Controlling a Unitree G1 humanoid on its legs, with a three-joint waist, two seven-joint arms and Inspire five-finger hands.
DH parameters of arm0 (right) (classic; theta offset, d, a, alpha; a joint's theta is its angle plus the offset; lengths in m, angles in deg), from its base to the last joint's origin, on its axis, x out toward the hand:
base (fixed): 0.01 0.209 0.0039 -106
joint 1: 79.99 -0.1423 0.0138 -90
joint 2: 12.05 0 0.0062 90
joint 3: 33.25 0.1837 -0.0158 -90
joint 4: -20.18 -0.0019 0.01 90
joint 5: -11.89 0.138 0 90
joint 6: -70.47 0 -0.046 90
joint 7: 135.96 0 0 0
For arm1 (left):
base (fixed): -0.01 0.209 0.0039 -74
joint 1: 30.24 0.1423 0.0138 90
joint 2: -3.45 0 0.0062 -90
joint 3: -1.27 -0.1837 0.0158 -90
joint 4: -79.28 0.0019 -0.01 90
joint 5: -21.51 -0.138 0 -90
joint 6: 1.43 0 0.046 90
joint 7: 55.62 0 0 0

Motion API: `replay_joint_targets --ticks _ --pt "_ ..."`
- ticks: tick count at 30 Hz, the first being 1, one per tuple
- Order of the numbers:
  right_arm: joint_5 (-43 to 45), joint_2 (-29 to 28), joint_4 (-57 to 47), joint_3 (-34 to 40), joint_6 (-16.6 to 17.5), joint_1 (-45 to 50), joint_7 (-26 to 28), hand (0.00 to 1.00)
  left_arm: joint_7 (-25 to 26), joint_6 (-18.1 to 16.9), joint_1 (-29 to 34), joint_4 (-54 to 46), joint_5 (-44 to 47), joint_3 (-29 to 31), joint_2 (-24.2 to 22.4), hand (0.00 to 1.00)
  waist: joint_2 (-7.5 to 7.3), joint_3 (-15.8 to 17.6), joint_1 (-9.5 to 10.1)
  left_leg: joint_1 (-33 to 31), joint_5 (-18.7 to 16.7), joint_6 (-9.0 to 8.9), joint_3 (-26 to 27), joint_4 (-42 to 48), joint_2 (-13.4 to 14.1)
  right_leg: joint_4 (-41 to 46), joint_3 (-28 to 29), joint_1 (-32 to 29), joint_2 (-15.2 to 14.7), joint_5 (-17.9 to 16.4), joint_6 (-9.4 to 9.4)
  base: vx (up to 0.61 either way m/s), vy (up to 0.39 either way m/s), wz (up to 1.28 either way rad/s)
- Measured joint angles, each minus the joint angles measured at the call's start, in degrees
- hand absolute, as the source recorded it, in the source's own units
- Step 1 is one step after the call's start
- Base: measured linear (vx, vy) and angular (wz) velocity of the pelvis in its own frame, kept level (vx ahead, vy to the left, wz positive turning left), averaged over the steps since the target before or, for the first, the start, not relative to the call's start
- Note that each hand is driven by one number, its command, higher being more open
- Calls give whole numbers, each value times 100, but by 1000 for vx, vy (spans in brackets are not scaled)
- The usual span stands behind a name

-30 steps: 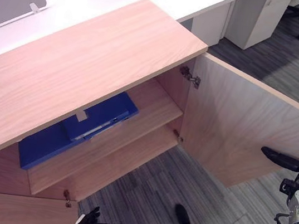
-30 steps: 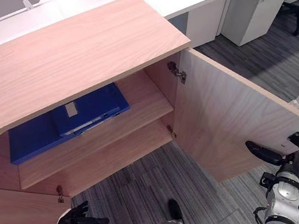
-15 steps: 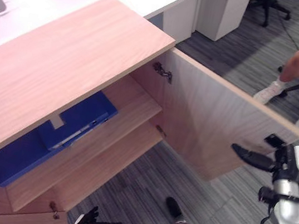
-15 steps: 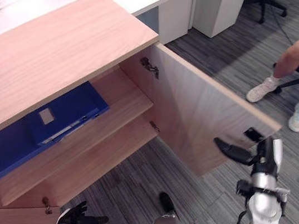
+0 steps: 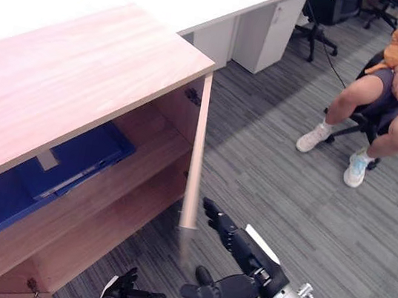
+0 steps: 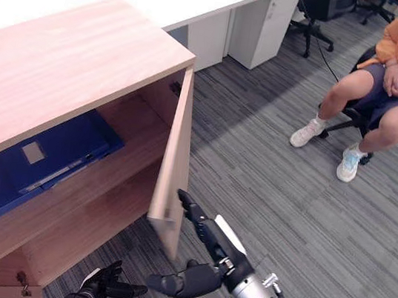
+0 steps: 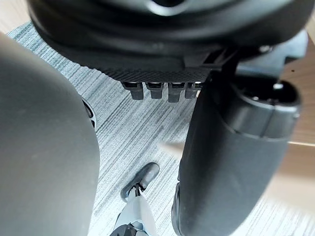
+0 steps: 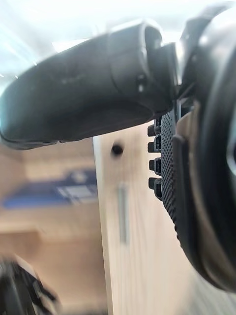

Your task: Walk over to the cabinet, pick up the folder, carry it to the office cabinet, place the folder inside the office cabinet, then close the office cabinet door

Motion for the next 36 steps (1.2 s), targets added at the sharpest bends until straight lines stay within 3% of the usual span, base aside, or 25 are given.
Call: replay_joint_targets --ticks 2,5,8,13,19,27,30,36 --pt "-26 -270 290 -321 17 -535 -99 100 29 26 -43 2 -56 -4 29 100 -56 -82 143 -167 27 44 -284 64 -12 6 -290 10 -81 -22 -34 -25 -27 75" --pt "-187 -949 1604 -505 53 -1700 -374 100 157 50 -168 10 -95 8 27 100 -68 -154 434 -413 158 191 -835 105 -72 -5 -884 83 -233 -65 -97 -12 -29 100" --pt "-460 -1444 2845 -120 118 -2520 -927 100 296 88 -223 -36 -90 49 22 100 -71 -166 656 -616 329 234 -1471 27 -198 -8 -1561 212 -389 -160 -169 -13 -28 113" --pt "-439 -2122 4806 1332 95 -3631 -1964 100 494 181 -222 -221 102 312 -77 100 -33 -152 1036 -807 817 249 -2553 -455 -503 23 -2675 385 -646 -408 -181 -18 -45 113" --pt "40 -2098 5608 2219 -82 -3498 -2591 100 619 226 -187 -320 200 501 -142 100 -4 -134 1193 -705 1381 288 -3289 -1178 -684 40 -3409 528 -743 -524 -96 14 -23 68" --pt "-297 -2332 6789 2359 -243 -2782 -2481 100 637 171 88 -715 593 833 -215 100 56 -94 1366 -423 1713 232 -4119 -1745 -755 47 -4243 979 -755 -814 -51 47 -29 56" --pt "-666 -2405 7672 2602 -399 -2656 -2451 100 640 140 285 -839 874 1298 -242 100 97 -70 1415 -408 1722 226 -4421 -1746 -805 118 -4553 1121 -798 -948 -48 32 -23 51" --pt "-762 -2451 8269 2805 -555 -2562 -2428 100 662 134 856 -1627 1687 2300 -202 100 137 -44 1580 -461 1794 205 -4919 -1748 -874 193 -5035 1285 -829 -1091 -78 0 -26 45"
